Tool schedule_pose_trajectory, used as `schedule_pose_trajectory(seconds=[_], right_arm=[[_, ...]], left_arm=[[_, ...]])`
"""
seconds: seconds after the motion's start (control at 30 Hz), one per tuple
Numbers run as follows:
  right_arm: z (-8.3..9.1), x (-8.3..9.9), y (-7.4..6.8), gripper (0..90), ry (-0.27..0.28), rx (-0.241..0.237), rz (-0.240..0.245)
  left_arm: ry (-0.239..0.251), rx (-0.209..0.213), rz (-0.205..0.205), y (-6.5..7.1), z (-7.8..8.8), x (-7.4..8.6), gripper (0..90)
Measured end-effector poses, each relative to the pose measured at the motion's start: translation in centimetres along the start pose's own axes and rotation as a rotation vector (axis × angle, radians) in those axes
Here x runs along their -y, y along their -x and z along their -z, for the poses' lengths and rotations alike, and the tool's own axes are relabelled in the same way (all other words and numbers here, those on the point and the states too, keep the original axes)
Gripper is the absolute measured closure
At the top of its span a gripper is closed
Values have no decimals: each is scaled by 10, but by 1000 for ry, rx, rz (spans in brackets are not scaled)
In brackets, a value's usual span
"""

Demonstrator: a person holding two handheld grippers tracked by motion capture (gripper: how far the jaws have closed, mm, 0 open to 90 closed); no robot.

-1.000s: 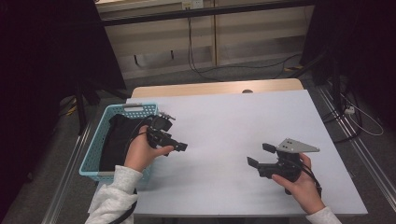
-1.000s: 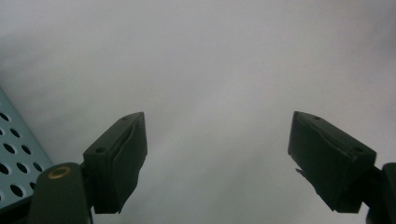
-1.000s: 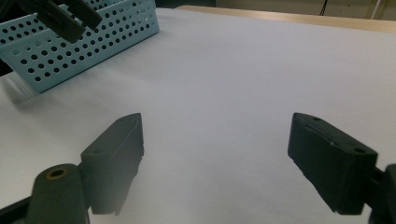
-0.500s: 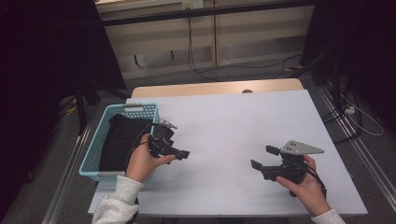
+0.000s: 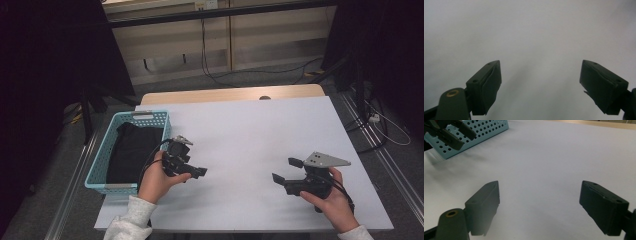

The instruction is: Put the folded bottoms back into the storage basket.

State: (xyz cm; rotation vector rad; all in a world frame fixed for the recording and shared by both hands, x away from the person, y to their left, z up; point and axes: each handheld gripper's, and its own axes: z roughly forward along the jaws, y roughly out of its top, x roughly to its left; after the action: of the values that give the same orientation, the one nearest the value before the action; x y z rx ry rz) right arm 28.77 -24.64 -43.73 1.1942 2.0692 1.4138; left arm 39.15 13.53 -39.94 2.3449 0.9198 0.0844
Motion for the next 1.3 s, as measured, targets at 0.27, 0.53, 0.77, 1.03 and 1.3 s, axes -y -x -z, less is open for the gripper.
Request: schedule_pose_trajectory(seconds=[0.27, 0.53, 0.77, 1.03, 1.3], right_arm=[[3, 4, 1, 158, -17, 3, 5], [9, 6, 1, 157, -14, 5, 7], [14, 8, 5, 156, -16, 14, 2], [14, 11, 7, 154, -30, 18, 11], [10, 14, 6, 149, -55, 14, 19]], left_arm=[[14, 12, 2, 4, -4, 10, 177], [44, 18, 3, 4, -1, 18, 175], [49, 30, 1, 5, -5, 26, 172], [49, 34, 4, 2, -11, 42, 154], [70, 25, -4, 1, -7, 50, 149]])
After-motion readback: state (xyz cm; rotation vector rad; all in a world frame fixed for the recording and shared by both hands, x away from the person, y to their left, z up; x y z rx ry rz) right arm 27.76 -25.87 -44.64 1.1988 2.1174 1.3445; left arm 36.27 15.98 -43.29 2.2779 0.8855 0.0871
